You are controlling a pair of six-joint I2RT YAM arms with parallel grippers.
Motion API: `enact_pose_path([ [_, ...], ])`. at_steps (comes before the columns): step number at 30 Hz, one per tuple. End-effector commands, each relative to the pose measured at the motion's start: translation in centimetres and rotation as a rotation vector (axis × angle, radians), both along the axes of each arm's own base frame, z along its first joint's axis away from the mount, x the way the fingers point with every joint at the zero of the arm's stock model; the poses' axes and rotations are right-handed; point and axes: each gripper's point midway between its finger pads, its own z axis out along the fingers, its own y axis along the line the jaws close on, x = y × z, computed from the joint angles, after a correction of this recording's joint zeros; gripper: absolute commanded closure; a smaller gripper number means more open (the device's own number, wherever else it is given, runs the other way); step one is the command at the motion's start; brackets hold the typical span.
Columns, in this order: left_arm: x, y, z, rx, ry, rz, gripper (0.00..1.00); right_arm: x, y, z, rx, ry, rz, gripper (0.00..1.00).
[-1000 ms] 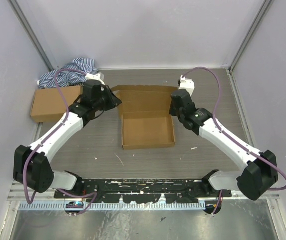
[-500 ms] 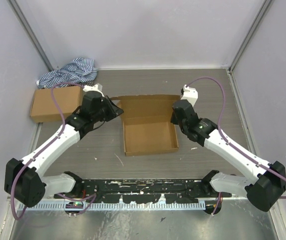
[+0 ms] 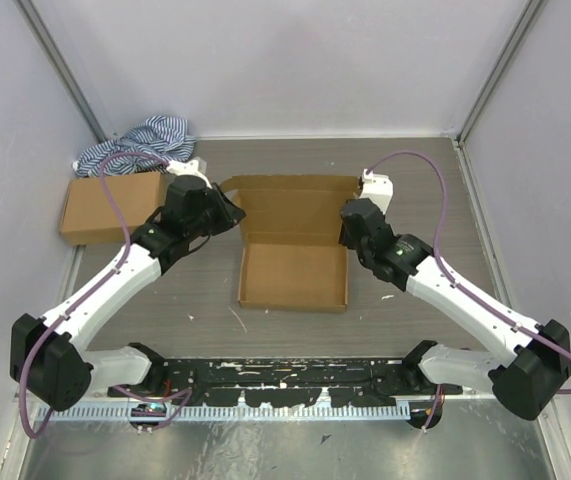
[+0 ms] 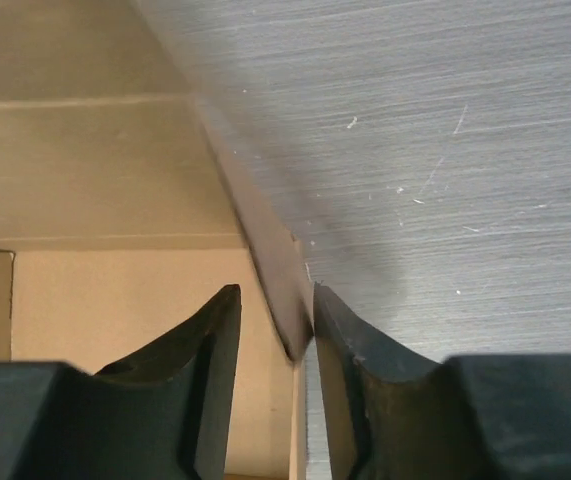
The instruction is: Fold the paper box
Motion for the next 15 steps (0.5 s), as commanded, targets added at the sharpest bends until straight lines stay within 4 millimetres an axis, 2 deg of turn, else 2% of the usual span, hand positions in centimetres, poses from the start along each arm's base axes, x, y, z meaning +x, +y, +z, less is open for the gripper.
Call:
enact_pose_path([
  [1,0.6,-0.3,0.1,-0.034,-0.056,0.009,0.80,-1.1,-0.8,1.4,0.027,-0.052,0.015,0.52],
  [3,0.7,-0.1,-0.4,-0.013,-0.077,0.005,0.81,-2.1,-0.6,1.6,0.053,-0.055,0.061,0.45],
  [6,0.9,0.4,-0.7,0.035,-0.131,-0.008,0.83,-3.7,-0.6,3.2,0.098,-0.079,0.130,0.44],
  [9,0.7,0.9,-0.9,0.059,-0.171,-0.014,0.83,-4.7,-2.3,5.7,0.092,-0.126,0.107,0.35],
  [12,0.5,1.0,-0.5,0.058,-0.228,-0.033,0.83,-4.9,-4.2,6.9,0.040,-0.154,0.046,0.28],
  [15,0.3,1.1,0.0,0.075,-0.286,-0.058,0.83,-4.3,-5.2,6.5,-0.024,-0.153,-0.004,0.24],
])
